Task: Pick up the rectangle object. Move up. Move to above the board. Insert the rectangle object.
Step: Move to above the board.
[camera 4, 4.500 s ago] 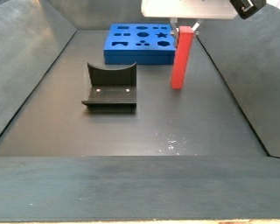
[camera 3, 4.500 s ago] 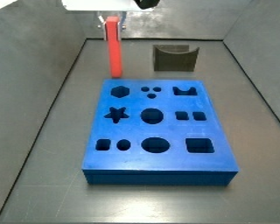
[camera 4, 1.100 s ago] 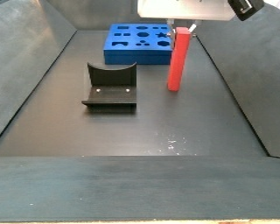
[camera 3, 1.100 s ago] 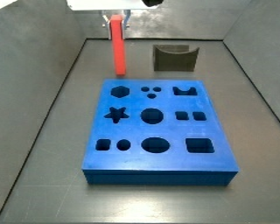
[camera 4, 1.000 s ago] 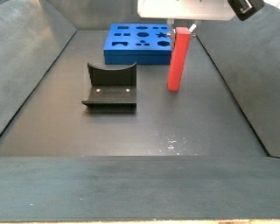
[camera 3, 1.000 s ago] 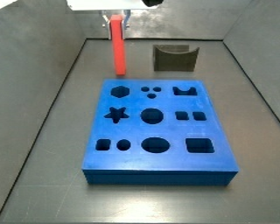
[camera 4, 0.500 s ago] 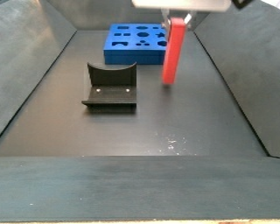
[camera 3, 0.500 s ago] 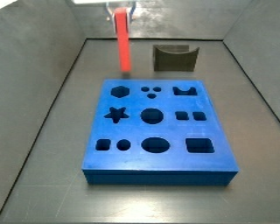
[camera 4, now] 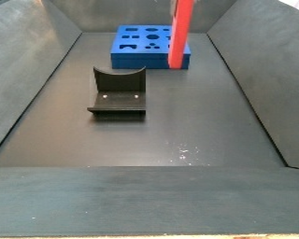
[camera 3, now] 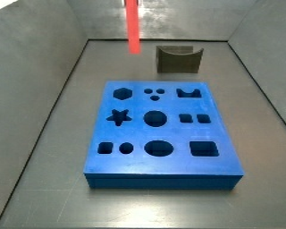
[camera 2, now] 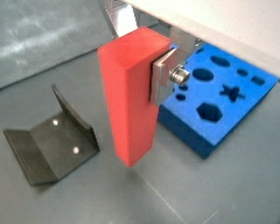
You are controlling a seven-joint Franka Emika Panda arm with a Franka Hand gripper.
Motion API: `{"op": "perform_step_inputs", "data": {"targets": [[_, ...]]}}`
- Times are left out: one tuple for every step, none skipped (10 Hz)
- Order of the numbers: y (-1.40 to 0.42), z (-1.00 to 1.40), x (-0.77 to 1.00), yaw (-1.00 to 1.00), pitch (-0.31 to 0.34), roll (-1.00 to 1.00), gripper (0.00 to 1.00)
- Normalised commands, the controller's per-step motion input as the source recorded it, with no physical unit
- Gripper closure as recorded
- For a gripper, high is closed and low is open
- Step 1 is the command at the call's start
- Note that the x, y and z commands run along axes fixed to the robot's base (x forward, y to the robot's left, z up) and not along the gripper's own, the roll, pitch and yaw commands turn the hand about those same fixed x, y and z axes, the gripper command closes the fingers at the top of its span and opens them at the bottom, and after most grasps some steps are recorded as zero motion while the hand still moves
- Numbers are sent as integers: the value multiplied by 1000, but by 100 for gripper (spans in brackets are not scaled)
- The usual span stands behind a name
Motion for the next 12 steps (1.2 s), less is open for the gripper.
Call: {"op": "perform_step_inputs", "data": {"targets": [[-84, 1000, 151, 31, 94, -86, 100], [-79, 1000, 137, 30, 93, -77, 100], [-64, 870, 101, 28, 94, -66, 100], [-52, 708, 72, 29, 92, -58, 100], [-43, 600, 55, 30, 90, -53, 100], [-30, 334, 29, 30, 88, -40, 100], [-27, 227, 24, 31, 89, -35, 100], [-1000, 268, 96, -433, 444, 270, 100], [-1000, 267, 105, -375, 428, 269, 100], [-1000, 274, 131, -225, 368, 235, 100], [-1000, 269, 146, -160, 318, 175, 100], [-1000, 268, 159, -65, 216, 118, 100]]}}
